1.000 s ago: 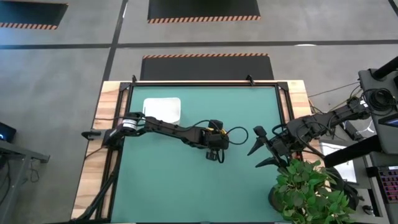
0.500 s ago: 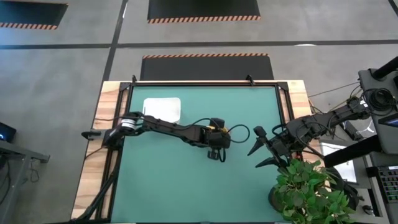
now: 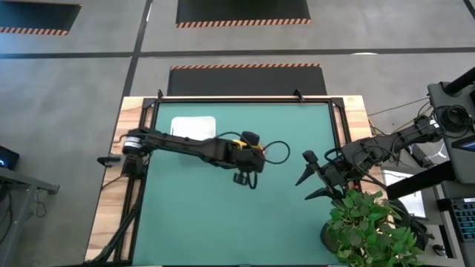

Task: Nest measuring cups in basket
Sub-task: Put the nested measuring cups into the white bin

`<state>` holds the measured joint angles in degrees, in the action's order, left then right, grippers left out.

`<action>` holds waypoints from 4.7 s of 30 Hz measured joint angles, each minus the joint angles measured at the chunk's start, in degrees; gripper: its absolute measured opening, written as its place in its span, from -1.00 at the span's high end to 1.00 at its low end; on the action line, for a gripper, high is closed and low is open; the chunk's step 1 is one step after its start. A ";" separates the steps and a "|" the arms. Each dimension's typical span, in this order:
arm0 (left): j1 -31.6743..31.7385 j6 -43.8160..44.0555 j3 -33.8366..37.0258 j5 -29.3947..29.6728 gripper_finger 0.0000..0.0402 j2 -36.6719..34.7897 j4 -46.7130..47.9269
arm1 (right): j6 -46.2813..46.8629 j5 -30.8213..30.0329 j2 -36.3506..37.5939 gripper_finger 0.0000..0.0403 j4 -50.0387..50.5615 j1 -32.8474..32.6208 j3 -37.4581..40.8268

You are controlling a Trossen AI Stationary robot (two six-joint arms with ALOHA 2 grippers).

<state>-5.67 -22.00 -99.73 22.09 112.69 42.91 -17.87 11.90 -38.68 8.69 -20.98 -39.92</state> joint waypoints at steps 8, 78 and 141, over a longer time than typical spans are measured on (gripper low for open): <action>0.60 -0.04 0.11 0.11 0.58 -8.96 17.22 | -0.08 -0.03 0.00 -0.15 -0.29 0.01 0.00; 29.51 -13.09 55.48 -15.57 0.58 -37.56 -11.93 | 0.42 -6.14 -0.07 -0.15 -1.69 0.01 -0.02; 29.18 -8.74 48.94 -11.10 0.10 -33.82 -6.34 | 2.82 -6.05 0.00 -0.15 -1.66 0.00 -0.02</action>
<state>23.50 -30.74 -50.79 10.98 78.87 36.56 -15.05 5.85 -38.68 7.04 -20.98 -39.94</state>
